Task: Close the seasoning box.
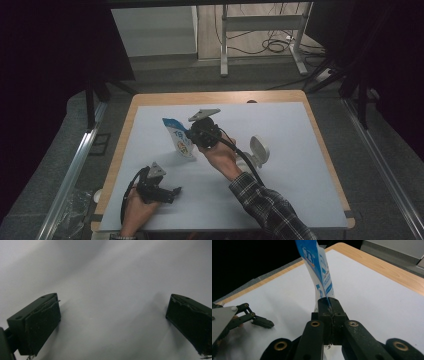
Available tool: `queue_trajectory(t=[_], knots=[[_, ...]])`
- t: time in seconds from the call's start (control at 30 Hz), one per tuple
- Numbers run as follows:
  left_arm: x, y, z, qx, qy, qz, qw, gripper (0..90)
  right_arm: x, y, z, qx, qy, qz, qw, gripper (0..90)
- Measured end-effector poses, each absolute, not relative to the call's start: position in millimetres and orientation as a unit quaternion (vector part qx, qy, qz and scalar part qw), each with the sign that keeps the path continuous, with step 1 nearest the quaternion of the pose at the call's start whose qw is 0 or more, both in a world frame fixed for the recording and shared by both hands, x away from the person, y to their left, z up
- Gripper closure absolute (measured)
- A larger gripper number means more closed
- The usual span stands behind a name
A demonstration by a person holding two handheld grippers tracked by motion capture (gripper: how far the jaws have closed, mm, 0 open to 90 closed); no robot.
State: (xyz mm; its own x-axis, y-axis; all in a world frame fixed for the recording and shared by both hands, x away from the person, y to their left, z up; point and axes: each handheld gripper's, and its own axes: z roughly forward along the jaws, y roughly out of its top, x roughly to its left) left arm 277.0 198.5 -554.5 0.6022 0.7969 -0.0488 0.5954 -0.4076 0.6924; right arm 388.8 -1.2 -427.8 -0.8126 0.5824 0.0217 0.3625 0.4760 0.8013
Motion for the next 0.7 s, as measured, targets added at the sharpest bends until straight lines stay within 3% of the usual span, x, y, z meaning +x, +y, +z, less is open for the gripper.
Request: queue_trajectory(t=[0.7], knots=[[276.9, 198.6, -554.5, 0.826, 0.421, 0.147, 0.344, 0.0, 388.6, -9.8, -430.0, 0.28, 0.852, 0.42, 0.142, 65.5]])
